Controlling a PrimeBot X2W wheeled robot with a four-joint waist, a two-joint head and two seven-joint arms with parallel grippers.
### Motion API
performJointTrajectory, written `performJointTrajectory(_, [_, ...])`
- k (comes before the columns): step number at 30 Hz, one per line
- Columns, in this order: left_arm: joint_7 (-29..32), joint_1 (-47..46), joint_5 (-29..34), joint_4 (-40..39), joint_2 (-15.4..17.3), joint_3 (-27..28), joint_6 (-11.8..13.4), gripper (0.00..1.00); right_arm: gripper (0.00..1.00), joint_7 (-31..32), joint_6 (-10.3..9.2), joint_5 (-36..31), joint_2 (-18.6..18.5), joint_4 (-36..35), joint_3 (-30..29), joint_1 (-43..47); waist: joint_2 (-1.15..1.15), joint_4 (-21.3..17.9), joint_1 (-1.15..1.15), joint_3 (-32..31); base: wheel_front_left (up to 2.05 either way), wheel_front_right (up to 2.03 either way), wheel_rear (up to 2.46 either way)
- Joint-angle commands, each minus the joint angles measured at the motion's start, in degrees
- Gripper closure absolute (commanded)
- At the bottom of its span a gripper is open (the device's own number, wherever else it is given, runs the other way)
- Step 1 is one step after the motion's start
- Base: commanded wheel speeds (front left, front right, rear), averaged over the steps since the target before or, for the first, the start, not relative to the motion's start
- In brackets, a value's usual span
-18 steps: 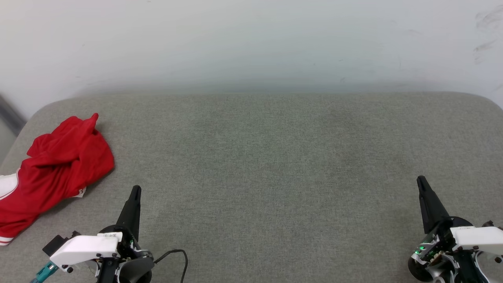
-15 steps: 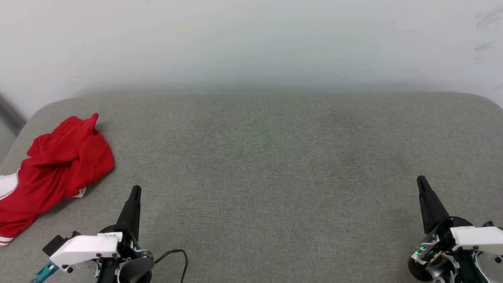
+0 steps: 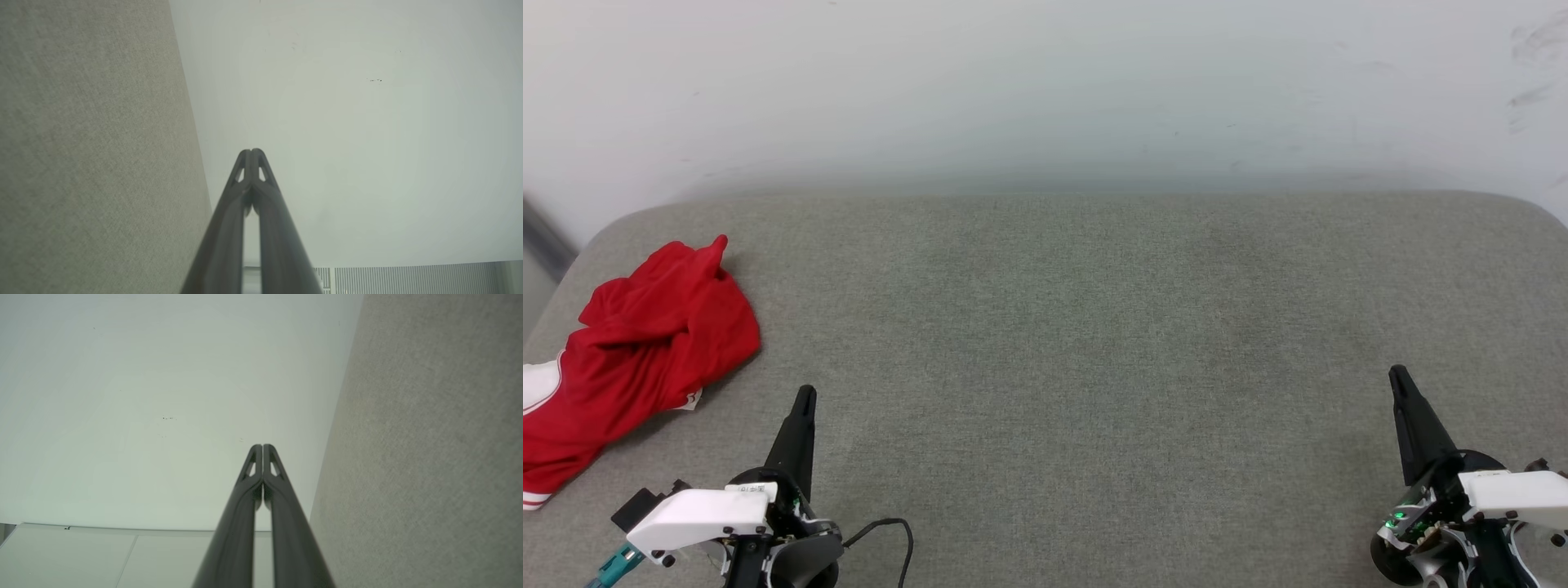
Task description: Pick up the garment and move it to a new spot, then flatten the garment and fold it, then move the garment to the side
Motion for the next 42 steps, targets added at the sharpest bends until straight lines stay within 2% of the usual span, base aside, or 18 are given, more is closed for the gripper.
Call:
performJointTrajectory(1, [0.1,-0.3,0.0,0.0,-0.1,0.1,-0.2,1.0,1.0,0.1,0.0,0.2,0.2,0.0,0.0,-0.6,0.0,0.0,0.0,0.0,0.0,0.0,0.0])
performJointTrajectory(10, [0.1,-0.3,0.0,0.0,-0.1,0.1,-0.2,1.0,1.0,0.1,0.0,0.2,0.2,0.0,0.0,-0.6,0.0,0.0,0.0,0.0,0.0,0.0,0.0])
performJointTrajectory(11, [0.0,0.0,0.0,0.0,0.0,0.0,0.0,0.0,0.0,0.0,0.0,0.0,0.0,0.0,0.0,0.0,0.0,0.0,0.0,0.0,0.0,0.0,0.0])
performJointTrajectory(23, [-3.0,0.2,0.5,-1.9,0.0,-3.2,0.0,0.0,0.0,-2.7,0.0,-1.2,-0.1,-1.6,2.0,1.2,0.0,0.0,0.0,0.1,0.0,0.0,0.0])
performJointTrajectory(29, [-4.6,0.1,4.8,-3.5,0.1,-4.1,0.0,0.0,0.0,-4.5,0.0,-4.5,-0.5,-2.5,3.1,1.3,0.0,0.0,0.0,0.1,0.0,0.0,0.0])
performJointTrajectory(33, [-5.6,0.1,10.0,-4.3,0.0,-4.5,0.0,0.0,0.0,-5.6,0.0,-9.1,-0.9,-3.1,3.4,1.2,0.0,0.0,0.0,0.1,0.0,0.0,0.0])
performJointTrajectory(42, [-7.8,0.1,23.5,-5.6,0.0,-5.9,0.0,0.0,0.0,-7.7,0.0,-25.4,-0.7,-4.8,4.1,1.2,0.0,0.0,0.0,0.1,0.0,0.0,0.0])
